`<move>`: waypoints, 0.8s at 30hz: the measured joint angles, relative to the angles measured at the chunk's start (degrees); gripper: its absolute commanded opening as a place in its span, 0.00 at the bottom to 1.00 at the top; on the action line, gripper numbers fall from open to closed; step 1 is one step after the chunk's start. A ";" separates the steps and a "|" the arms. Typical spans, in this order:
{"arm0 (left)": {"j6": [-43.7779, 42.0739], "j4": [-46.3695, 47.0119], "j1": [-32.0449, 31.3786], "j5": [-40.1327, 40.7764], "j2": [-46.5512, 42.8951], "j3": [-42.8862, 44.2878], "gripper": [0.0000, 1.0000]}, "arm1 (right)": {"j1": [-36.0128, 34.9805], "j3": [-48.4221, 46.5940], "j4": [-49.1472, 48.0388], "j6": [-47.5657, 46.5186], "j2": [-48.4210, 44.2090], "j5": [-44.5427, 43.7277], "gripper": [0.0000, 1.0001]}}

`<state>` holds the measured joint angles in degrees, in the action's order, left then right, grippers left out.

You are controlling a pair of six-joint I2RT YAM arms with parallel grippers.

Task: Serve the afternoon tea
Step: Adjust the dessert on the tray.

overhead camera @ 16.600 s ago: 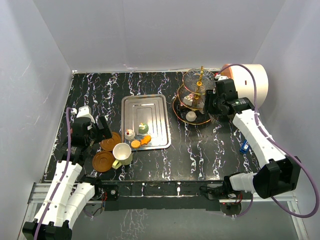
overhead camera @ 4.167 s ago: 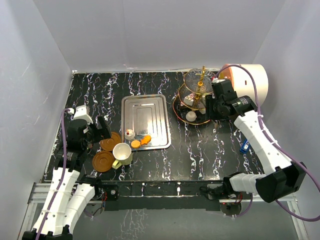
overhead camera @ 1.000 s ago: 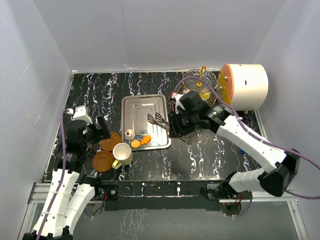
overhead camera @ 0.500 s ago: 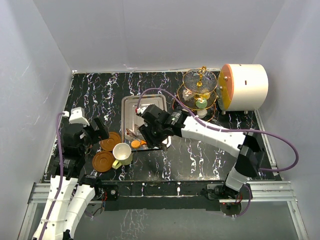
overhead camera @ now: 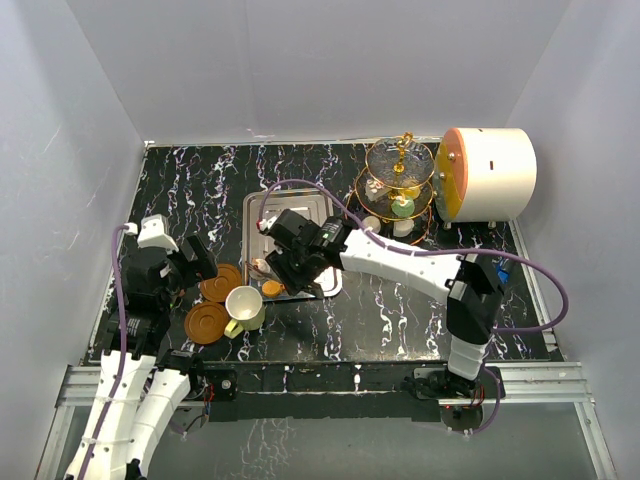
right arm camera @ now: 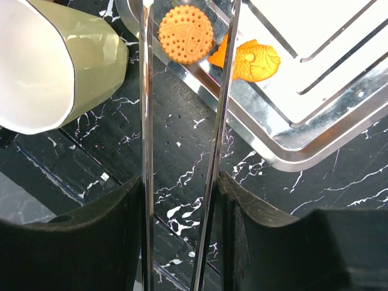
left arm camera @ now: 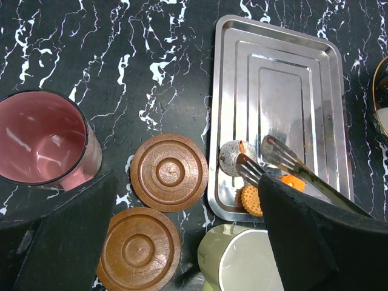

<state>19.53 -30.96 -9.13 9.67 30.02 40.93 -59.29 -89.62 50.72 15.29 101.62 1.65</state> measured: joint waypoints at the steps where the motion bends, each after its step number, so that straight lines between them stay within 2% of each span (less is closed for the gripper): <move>1: 0.00 0.02 0.00 0.00 0.04 0.02 0.99 | -0.02 -0.31 0.00 -0.17 0.57 0.00 0.43; 12: 0.00 0.02 0.00 0.00 1.05 0.02 0.99 | -0.72 -2.45 1.01 -1.49 5.31 -1.38 0.43; 24: 0.00 0.02 0.00 0.00 1.11 0.00 0.99 | -0.83 -2.73 2.62 -1.29 5.35 -10.21 0.38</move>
<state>19.53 -30.94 -9.13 9.67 31.14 40.93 -60.12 -92.36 53.34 14.00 106.98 -8.56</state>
